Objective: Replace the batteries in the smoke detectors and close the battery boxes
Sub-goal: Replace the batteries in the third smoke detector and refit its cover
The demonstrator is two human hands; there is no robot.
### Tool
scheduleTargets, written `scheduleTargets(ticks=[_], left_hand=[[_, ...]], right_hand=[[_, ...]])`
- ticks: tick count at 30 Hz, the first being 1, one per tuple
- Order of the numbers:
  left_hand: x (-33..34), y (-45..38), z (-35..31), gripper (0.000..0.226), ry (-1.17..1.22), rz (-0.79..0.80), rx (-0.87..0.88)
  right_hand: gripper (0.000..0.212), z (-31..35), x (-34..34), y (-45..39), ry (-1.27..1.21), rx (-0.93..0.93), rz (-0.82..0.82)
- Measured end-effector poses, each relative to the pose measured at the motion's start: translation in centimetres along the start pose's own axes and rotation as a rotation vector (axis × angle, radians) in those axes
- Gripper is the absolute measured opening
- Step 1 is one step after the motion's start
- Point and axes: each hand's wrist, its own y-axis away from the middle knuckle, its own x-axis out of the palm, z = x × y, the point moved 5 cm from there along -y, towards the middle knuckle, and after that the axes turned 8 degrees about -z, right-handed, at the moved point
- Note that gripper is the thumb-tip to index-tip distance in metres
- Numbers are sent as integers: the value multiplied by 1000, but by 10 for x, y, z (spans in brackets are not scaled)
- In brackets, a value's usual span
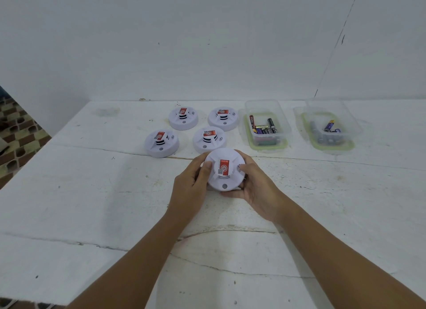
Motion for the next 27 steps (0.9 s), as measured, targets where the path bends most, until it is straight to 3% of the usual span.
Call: scheduleTargets(ticks=[27], left_hand=[[0,0,2,32,-1,3,0]], right_hand=[[39,1,1,2,35,-7,5]])
